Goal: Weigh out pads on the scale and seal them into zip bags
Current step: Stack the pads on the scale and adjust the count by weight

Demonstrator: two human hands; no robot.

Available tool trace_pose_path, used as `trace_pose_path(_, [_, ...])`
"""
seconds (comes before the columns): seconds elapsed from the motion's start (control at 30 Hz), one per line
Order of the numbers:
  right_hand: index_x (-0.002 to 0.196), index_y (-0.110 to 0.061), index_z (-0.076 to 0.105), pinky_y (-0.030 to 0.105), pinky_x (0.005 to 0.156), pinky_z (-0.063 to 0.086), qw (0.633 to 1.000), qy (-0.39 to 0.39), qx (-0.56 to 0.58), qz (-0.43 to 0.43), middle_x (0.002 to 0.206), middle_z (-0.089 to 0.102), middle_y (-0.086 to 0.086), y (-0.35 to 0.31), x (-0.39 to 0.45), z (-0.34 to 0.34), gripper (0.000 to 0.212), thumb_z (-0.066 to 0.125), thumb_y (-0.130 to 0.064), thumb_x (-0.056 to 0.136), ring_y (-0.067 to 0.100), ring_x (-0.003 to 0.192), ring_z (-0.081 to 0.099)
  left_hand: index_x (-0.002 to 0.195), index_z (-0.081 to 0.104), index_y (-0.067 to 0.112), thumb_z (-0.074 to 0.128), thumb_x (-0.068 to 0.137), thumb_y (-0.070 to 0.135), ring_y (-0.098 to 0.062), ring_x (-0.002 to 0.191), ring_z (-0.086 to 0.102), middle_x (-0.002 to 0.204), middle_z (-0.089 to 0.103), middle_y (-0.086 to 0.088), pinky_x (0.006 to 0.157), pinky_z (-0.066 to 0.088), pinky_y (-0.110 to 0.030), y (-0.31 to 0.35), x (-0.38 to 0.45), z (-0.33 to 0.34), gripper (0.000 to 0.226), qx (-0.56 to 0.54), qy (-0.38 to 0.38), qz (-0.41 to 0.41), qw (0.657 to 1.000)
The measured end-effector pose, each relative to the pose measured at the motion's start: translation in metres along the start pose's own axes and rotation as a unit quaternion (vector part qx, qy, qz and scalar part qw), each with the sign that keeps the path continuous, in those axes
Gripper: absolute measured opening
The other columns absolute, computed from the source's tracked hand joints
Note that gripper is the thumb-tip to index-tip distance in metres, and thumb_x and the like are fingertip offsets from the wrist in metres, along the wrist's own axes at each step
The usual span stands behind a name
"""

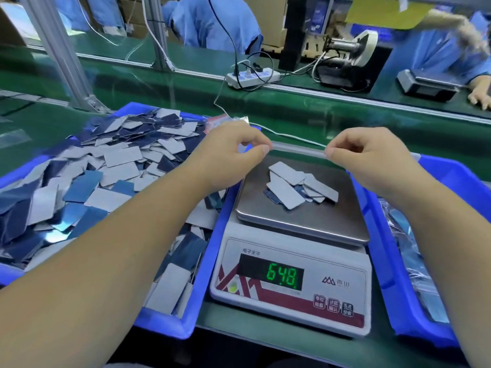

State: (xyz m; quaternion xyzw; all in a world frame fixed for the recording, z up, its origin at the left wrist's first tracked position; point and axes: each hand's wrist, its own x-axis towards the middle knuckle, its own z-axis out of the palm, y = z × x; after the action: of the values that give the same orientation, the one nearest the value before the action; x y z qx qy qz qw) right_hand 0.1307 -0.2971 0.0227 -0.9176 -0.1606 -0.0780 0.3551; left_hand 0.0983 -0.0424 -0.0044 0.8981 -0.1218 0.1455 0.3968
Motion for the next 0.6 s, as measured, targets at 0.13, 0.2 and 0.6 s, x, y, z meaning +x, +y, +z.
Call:
trace_pose_path(0.13, [0.075, -0.030, 0.070, 0.022, 0.055, 0.037, 0.998, -0.050, -0.038, -0.006, 0.064, 0.062, -0.022, 0.001, -0.003, -0.002, 0.013, 0.069, -0.032, 0.088, -0.004, 0.051, 0.051, 0.093, 0.075, 0.032, 0.062, 0.096, 0.025, 0.008, 0.080, 0.051, 0.087, 0.063, 0.015, 0.070, 0.033, -0.002, 0.003, -0.002, 0.000, 0.016, -0.024, 0.013, -0.002, 1.000])
trace_pose_path(0.2, [0.075, -0.031, 0.071, 0.023, 0.057, 0.037, 0.997, -0.070, -0.040, -0.006, 0.069, 0.065, -0.021, 0.002, -0.004, -0.004, 0.012, 0.071, -0.031, 0.087, -0.005, 0.052, 0.051, 0.092, 0.076, 0.032, 0.062, 0.096, 0.024, 0.005, 0.072, 0.049, 0.080, 0.060, 0.017, 0.066, 0.035, -0.003, 0.005, -0.004, 0.000, 0.016, -0.031, 0.015, -0.007, 0.999])
trace_pose_path(0.6, [0.083, -0.035, 0.073, 0.029, 0.063, 0.046, 0.985, -0.165, -0.019, -0.036, 0.068, 0.068, -0.013, 0.002, -0.007, -0.003, 0.025, 0.076, -0.057, 0.070, 0.000, 0.059, 0.056, 0.117, 0.071, 0.034, 0.064, 0.096, 0.032, 0.018, 0.085, 0.049, 0.098, 0.058, 0.023, 0.073, 0.033, 0.002, 0.014, -0.009, 0.004, 0.023, 0.015, -0.042, 0.005, 0.999])
